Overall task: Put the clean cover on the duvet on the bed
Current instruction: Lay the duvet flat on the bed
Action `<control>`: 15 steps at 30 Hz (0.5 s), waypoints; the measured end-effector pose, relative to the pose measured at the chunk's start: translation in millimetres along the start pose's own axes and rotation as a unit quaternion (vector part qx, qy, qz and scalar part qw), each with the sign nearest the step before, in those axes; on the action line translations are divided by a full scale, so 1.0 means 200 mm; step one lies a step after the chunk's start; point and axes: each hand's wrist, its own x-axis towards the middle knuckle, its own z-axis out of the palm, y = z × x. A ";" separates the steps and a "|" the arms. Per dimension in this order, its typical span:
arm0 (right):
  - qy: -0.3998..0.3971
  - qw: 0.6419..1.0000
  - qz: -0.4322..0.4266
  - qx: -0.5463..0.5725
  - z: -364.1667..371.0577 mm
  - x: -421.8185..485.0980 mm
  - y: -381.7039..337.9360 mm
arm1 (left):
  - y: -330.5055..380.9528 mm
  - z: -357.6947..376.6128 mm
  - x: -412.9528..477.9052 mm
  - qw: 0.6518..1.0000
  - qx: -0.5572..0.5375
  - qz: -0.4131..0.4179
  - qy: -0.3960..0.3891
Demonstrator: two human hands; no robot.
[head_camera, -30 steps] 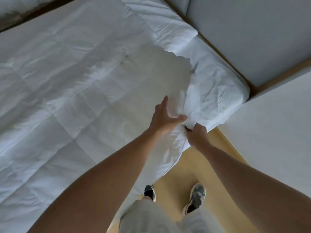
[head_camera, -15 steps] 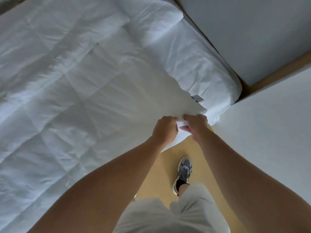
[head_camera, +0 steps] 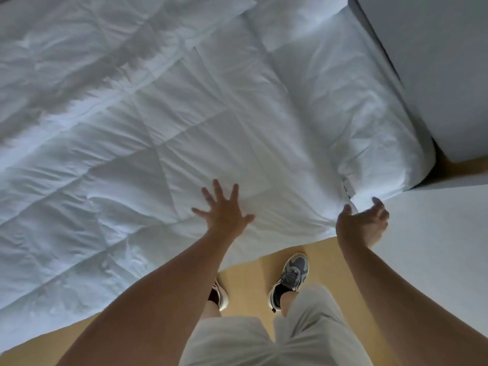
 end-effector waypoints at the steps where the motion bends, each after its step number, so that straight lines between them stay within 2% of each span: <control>1: -0.026 0.988 -0.151 -0.026 0.06 -0.06 -0.08 | -0.10 0.04 0.04 0.997 -0.037 -0.051 -0.049; 2: -0.081 0.954 -0.279 -0.069 0.14 -0.14 -0.18 | -0.16 0.10 0.07 0.992 -0.066 -0.071 -0.082; 3: -0.145 0.909 -0.368 -0.133 0.23 -0.22 -0.26 | -0.19 0.16 0.08 0.989 -0.086 -0.072 -0.097; 4: -0.206 0.861 -0.416 -0.206 0.33 -0.29 -0.33 | -0.20 0.21 0.09 0.988 -0.099 -0.068 -0.097; 5: -0.252 0.820 -0.431 -0.279 0.41 -0.33 -0.37 | -0.20 0.27 0.10 0.989 -0.104 -0.060 -0.090; 6: -0.278 0.794 -0.425 -0.336 0.48 -0.35 -0.39 | -0.21 0.31 0.11 0.990 -0.104 -0.052 -0.083; 9: -0.286 0.780 -0.381 -0.405 0.61 -0.31 -0.35 | -0.30 0.37 0.14 0.993 -0.083 0.005 -0.082; 11: -0.277 0.786 -0.363 -0.417 0.65 -0.31 -0.36 | -0.41 0.37 0.14 0.999 -0.020 0.033 -0.034; 13: -0.262 0.790 -0.355 -0.426 0.71 -0.33 -0.37 | -0.53 0.36 0.14 0.999 0.010 -0.019 0.033; 15: -0.240 0.796 -0.345 -0.436 0.77 -0.33 -0.38 | -0.63 0.37 0.16 0.990 -0.059 -0.126 0.038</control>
